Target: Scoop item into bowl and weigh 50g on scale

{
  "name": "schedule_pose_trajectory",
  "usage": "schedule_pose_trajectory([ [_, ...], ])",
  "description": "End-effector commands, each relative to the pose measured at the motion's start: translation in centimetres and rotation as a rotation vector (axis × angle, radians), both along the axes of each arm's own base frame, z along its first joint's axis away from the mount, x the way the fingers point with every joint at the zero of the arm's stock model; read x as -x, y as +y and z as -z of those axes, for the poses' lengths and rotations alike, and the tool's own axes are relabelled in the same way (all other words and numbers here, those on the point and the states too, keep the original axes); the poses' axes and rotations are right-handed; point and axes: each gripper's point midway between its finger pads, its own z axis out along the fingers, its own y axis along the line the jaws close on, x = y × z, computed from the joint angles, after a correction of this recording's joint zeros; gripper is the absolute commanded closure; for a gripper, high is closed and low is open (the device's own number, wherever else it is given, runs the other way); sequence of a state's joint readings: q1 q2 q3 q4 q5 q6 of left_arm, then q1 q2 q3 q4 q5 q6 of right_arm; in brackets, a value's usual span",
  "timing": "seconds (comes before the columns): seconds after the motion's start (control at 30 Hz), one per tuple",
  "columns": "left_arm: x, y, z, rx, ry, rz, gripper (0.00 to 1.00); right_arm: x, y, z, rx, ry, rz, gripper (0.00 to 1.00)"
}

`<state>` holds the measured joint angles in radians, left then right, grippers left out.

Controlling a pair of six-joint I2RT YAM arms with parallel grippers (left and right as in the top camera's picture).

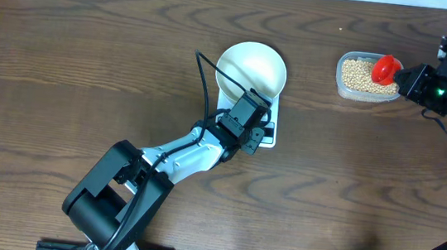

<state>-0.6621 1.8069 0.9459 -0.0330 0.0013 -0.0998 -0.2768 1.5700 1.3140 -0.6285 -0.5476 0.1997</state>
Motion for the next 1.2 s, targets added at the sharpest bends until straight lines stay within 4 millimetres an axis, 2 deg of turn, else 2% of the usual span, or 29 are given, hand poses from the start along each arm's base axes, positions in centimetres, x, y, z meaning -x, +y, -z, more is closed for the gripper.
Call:
schedule_pose_trajectory([
  [0.0,-0.2,0.4,0.9,-0.026,0.009,0.0,0.92,-0.2,-0.2,-1.0,0.018,-0.029,-0.009,0.99],
  [0.57,0.4,0.2,2.3,-0.033,0.045,0.014,0.93,-0.1,-0.2,-0.8,0.015,-0.02,-0.009,0.99],
  [0.83,1.4,0.0,2.9,-0.021,0.096,0.039,0.93,0.0,-0.2,-0.8,0.014,-0.019,-0.009,0.99],
  [1.07,2.8,1.0,3.8,-0.066,0.157,0.037,0.93,0.0,-0.1,-0.8,0.011,-0.014,-0.011,0.99],
  [1.17,2.6,1.3,3.9,-0.074,0.151,0.029,0.92,0.1,-0.1,-0.8,0.01,-0.014,-0.011,0.99],
])
